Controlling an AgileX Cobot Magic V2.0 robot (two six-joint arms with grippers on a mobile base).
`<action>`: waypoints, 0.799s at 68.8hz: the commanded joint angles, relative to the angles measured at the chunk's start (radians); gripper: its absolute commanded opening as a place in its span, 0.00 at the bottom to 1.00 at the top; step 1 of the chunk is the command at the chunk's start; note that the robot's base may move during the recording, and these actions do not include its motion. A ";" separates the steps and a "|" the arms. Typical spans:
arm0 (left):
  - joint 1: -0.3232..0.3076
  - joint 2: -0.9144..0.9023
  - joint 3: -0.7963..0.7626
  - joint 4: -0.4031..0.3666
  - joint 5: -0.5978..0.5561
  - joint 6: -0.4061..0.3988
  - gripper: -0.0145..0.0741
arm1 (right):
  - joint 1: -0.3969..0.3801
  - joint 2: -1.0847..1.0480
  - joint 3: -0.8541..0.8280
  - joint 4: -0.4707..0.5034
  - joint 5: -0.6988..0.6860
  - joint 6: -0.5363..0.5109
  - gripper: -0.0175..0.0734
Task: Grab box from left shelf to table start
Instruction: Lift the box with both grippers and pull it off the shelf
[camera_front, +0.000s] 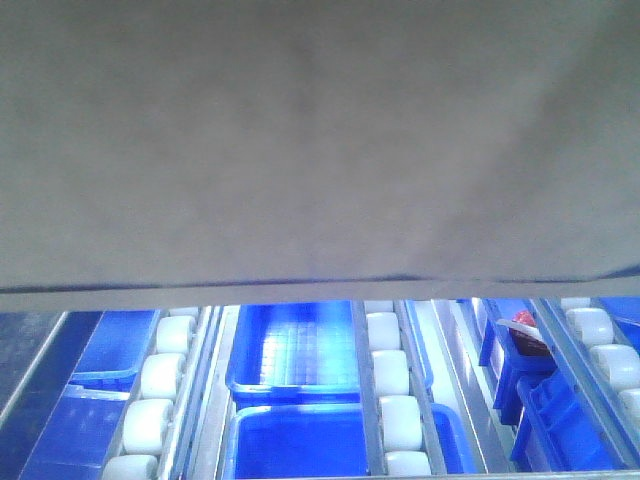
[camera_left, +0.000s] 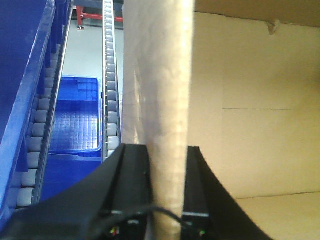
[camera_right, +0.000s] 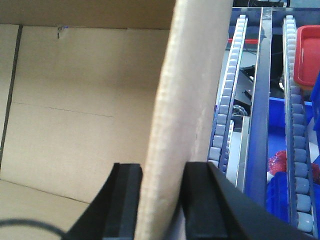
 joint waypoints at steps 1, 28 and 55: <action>-0.007 0.009 -0.036 -0.026 -0.117 -0.021 0.06 | -0.003 0.018 -0.027 -0.034 -0.083 -0.020 0.26; -0.007 0.009 -0.019 -0.026 -0.105 -0.021 0.06 | -0.003 0.018 -0.027 -0.034 -0.081 -0.020 0.26; -0.007 0.009 0.121 -0.026 -0.105 -0.021 0.06 | -0.003 0.019 -0.027 -0.034 -0.081 -0.020 0.26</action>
